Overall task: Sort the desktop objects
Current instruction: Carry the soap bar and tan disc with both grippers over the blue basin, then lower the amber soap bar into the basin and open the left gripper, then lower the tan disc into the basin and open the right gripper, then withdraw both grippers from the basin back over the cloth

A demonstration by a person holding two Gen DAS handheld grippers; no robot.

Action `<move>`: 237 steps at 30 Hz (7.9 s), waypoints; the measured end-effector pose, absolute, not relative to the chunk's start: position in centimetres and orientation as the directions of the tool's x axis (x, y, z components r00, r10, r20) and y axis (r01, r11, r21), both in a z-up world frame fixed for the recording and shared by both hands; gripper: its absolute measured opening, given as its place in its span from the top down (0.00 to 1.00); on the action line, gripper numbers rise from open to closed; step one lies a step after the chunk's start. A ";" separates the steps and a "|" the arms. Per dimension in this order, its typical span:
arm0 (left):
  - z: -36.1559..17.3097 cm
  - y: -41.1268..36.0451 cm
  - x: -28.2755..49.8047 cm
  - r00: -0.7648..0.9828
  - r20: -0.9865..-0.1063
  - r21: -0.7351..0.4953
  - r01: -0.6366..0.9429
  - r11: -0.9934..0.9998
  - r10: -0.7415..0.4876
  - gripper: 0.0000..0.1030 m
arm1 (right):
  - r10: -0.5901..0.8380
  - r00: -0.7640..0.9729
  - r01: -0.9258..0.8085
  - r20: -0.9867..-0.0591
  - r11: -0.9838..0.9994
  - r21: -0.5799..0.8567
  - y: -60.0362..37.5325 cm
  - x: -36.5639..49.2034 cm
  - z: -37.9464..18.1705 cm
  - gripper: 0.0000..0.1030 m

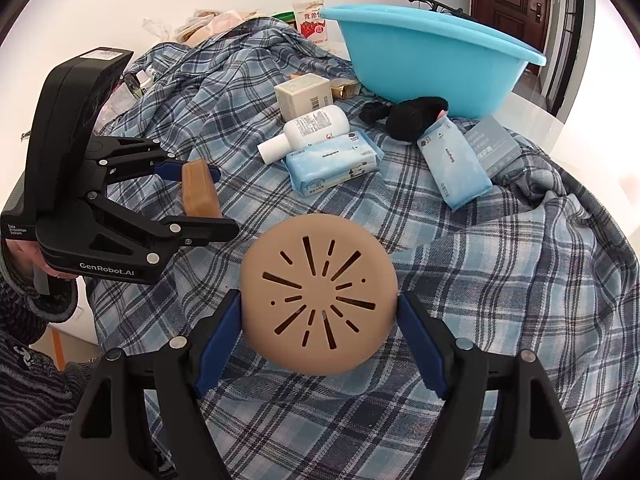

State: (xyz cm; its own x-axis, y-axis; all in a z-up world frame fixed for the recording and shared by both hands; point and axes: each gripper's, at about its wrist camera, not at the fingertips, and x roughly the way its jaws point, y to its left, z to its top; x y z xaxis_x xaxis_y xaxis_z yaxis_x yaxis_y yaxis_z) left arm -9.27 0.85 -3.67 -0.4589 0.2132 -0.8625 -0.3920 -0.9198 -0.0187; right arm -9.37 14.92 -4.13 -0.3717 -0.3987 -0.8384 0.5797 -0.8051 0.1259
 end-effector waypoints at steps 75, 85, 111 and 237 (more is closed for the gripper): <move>17.3 2.5 -32.4 -0.697 -0.683 -0.021 -0.280 -0.960 0.218 0.39 | -0.442 -0.644 0.439 -0.624 -0.882 0.171 18.1 -30.2 14.8 0.26; 15.8 1.1 -42.2 -0.646 -0.741 -0.094 -0.174 -0.980 0.186 0.38 | -0.415 -0.616 0.374 -0.670 -0.902 0.215 19.2 -38.3 13.6 0.26; 6.1 -1.5 -48.9 -0.448 -0.869 -0.209 -0.046 -0.977 0.208 0.38 | -0.194 -0.447 0.263 -0.873 -0.962 0.079 16.2 -45.9 8.1 0.26; 12.2 -2.9 -36.2 -0.548 -0.814 -0.131 -0.147 -0.980 0.191 0.10 | -0.260 -0.582 0.284 -0.770 -0.953 0.107 18.4 -36.6 10.6 0.06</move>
State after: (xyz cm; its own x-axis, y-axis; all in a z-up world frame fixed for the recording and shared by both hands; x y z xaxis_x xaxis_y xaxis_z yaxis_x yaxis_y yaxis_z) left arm -36.22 -2.95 12.24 -0.5478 0.1912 -0.8145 -0.1467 -0.9804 -0.1315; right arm -36.59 18.41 10.56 -0.5819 -0.2603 -0.7705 0.2842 -0.9528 0.1072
